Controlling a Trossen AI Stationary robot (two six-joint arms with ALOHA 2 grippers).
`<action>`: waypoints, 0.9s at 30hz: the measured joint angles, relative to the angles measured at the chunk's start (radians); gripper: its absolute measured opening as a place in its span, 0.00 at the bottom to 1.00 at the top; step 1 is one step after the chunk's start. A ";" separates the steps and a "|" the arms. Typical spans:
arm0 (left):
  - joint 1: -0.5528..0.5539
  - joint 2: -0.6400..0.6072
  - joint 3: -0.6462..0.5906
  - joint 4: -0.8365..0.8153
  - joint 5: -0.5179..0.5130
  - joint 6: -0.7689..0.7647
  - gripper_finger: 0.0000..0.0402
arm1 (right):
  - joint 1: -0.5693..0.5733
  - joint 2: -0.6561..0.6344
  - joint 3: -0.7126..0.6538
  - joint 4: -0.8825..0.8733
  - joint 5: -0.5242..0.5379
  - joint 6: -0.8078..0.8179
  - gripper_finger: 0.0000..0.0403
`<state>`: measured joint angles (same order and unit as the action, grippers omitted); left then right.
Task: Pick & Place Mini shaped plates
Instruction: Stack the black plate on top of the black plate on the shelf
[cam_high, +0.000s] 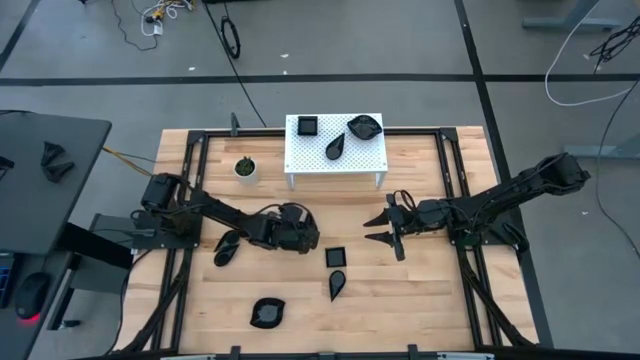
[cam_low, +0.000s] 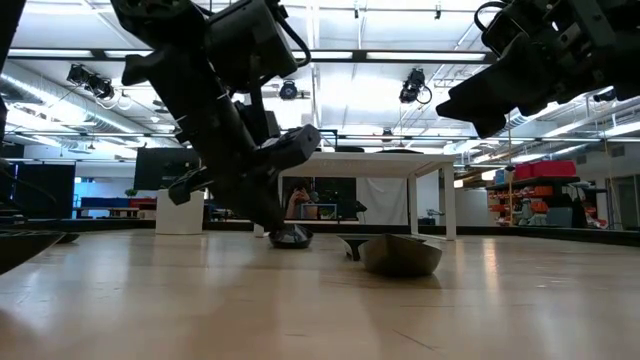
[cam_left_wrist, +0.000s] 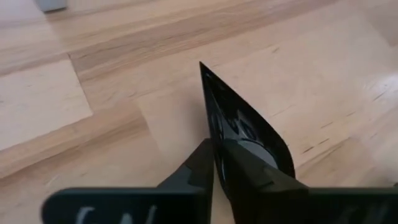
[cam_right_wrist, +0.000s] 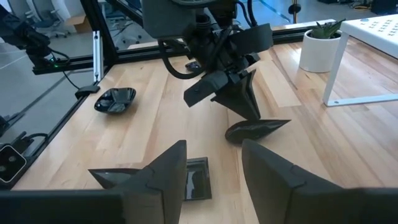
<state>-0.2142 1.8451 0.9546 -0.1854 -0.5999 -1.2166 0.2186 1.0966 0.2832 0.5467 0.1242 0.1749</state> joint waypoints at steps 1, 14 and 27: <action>0.000 0.002 0.000 0.001 0.000 0.003 0.08 | 0.000 0.000 0.000 0.000 0.000 0.000 0.39; -0.001 -0.043 0.002 -0.005 -0.006 0.085 0.01 | 0.000 0.000 0.000 -0.003 0.000 0.000 0.39; 0.012 -0.158 0.150 -0.032 0.102 0.321 0.01 | 0.000 0.000 0.000 0.001 0.000 0.000 0.39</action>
<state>-0.2024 1.6867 1.1051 -0.2172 -0.4983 -0.8958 0.2188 1.0966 0.2829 0.5477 0.1242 0.1749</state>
